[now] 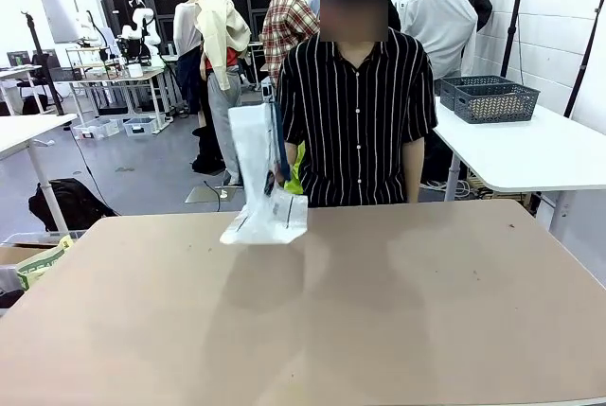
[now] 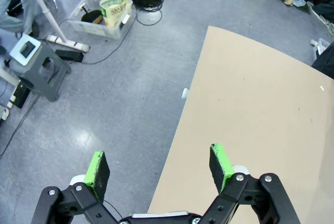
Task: Transfer purchased items from the store into the shopping bag.
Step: Open the Reusable shopping bag in the center of the table.
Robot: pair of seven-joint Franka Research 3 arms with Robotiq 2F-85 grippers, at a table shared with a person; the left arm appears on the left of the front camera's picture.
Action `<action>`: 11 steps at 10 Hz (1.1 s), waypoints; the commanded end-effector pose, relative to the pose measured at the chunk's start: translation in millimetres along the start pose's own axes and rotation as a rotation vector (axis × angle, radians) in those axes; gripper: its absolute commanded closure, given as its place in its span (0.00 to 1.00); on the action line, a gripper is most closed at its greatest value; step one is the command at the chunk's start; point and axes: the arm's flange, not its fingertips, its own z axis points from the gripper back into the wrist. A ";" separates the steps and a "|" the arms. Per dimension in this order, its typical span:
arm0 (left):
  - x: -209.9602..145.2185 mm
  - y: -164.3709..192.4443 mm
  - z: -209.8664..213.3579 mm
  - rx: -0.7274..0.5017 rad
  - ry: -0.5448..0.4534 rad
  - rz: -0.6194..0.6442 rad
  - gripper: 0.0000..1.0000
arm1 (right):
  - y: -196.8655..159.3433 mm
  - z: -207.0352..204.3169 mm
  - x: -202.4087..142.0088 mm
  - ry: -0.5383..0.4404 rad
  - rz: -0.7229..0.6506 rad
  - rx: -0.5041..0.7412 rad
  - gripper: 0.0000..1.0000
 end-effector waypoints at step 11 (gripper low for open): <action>-0.6 2.1 0.2 0.012 0.003 -0.012 0.00 | -0.9 -1.9 -2.2 0.008 0.010 -0.011 0.00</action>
